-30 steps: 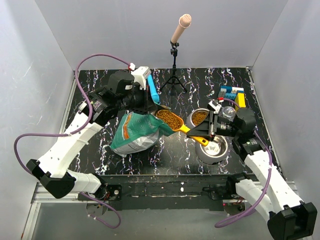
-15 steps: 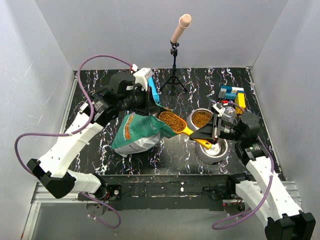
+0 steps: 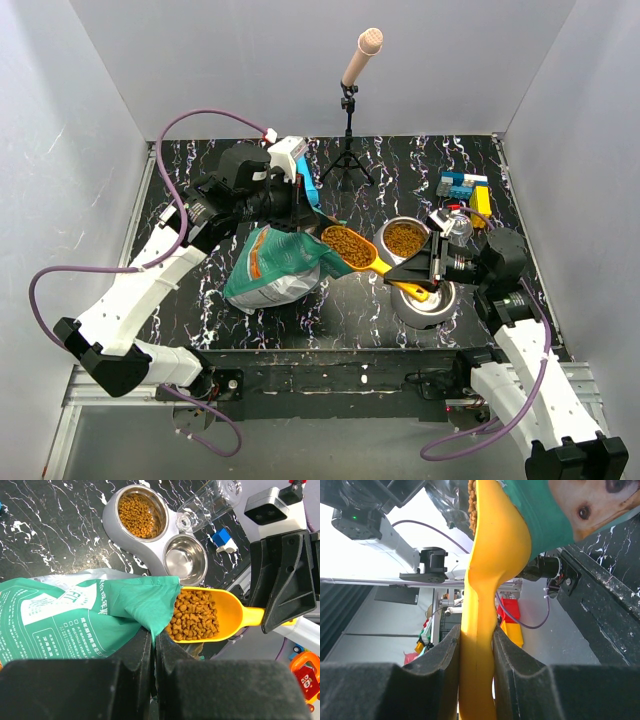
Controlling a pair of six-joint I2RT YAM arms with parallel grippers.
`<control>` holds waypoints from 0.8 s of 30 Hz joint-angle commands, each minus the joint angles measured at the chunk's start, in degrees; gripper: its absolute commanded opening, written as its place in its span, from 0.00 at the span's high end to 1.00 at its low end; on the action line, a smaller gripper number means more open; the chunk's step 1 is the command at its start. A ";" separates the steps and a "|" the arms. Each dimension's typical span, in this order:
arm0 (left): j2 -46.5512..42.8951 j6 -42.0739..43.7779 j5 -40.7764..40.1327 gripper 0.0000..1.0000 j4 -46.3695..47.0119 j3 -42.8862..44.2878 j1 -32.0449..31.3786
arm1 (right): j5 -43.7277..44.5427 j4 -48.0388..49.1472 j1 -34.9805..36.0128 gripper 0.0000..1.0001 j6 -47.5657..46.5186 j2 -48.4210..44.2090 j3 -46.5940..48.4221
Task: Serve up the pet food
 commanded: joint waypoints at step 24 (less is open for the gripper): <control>-3.28 -0.48 0.53 1.00 11.68 1.62 0.70 | -1.06 -7.48 -1.02 0.99 -0.85 -5.72 4.16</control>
